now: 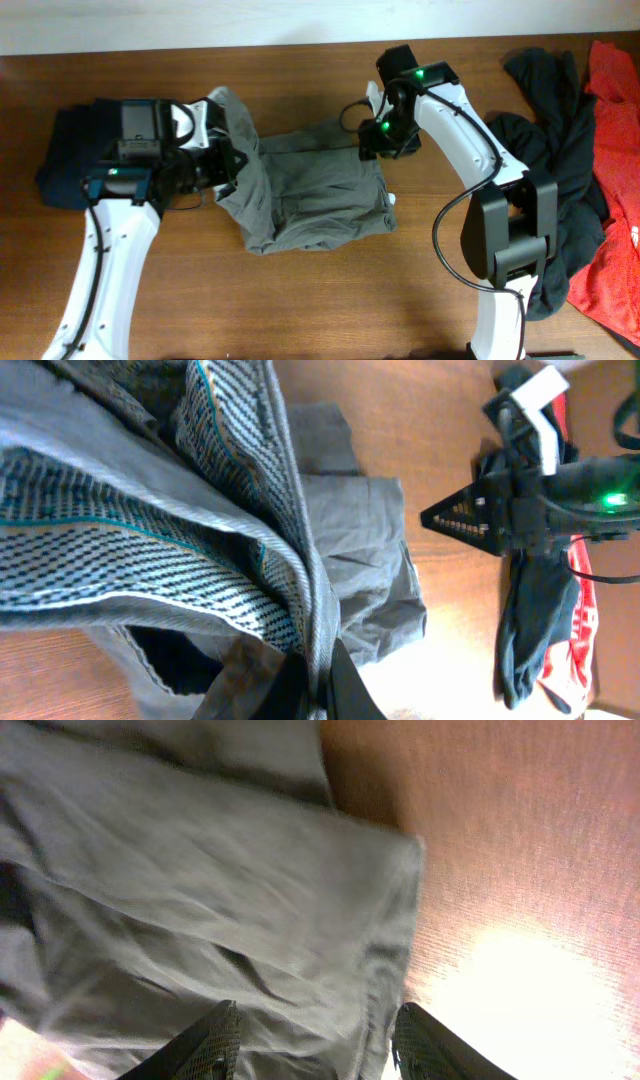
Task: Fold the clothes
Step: 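Fold the shorts in half with both grippers, laying the right end over the left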
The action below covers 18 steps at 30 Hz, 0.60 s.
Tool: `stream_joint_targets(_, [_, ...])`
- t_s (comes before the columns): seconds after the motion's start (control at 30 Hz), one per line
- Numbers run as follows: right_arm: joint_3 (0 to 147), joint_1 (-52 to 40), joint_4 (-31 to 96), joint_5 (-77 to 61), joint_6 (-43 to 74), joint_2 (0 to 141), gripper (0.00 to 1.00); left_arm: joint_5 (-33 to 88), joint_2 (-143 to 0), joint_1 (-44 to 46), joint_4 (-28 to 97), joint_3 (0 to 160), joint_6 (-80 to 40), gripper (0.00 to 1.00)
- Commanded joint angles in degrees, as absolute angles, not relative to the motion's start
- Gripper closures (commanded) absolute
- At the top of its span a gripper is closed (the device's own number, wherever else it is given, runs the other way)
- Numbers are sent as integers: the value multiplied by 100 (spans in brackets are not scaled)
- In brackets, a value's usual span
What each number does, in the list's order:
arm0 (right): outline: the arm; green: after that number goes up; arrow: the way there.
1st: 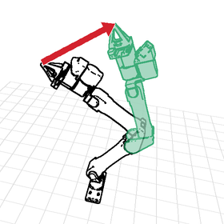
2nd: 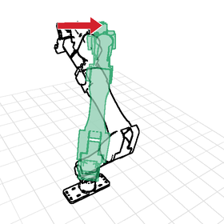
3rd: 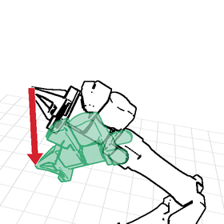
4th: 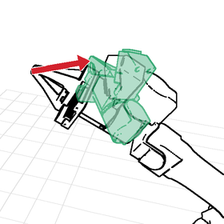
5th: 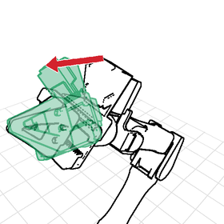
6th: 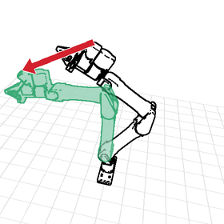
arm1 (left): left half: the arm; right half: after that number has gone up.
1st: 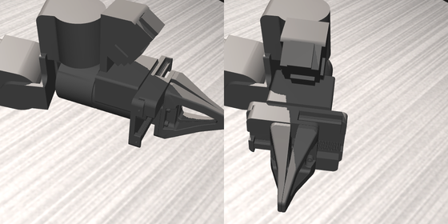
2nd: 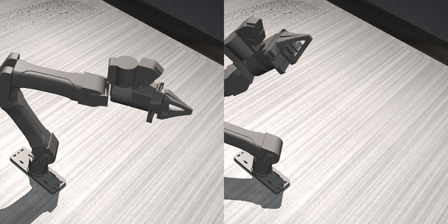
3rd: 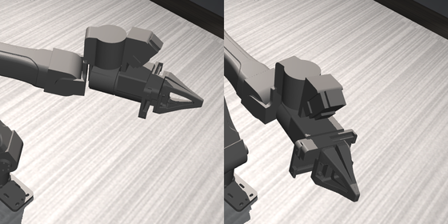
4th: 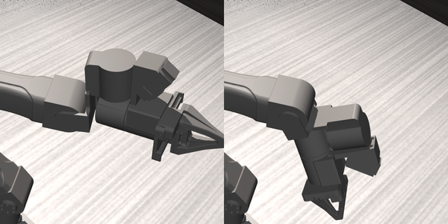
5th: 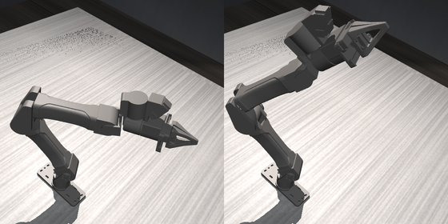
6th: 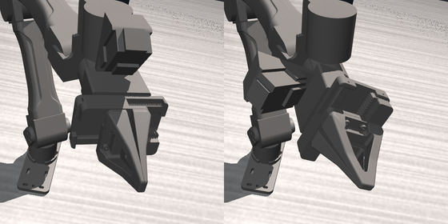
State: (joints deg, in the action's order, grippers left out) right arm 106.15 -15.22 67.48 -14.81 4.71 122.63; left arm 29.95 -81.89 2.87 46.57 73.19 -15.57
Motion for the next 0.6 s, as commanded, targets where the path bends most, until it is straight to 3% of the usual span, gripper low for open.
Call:
stream_joint_targets(0.0, [10079, -1457, 6659, -1428, 497, 12315, 46, 3017, -8396, 574, 4484, 7474, -1492, 100])
stream_joint_targets(0.27, [8858, -1466, 5824, -1433, 502, 12317, 46, 3013, -8567, 1251, 4071, 7474, -1492, 99])
stream_joint_targets(0.57, [8691, -1466, 5564, -1433, 502, 12315, 46, 3024, -9030, 1684, 3951, 7474, -1492, 99])
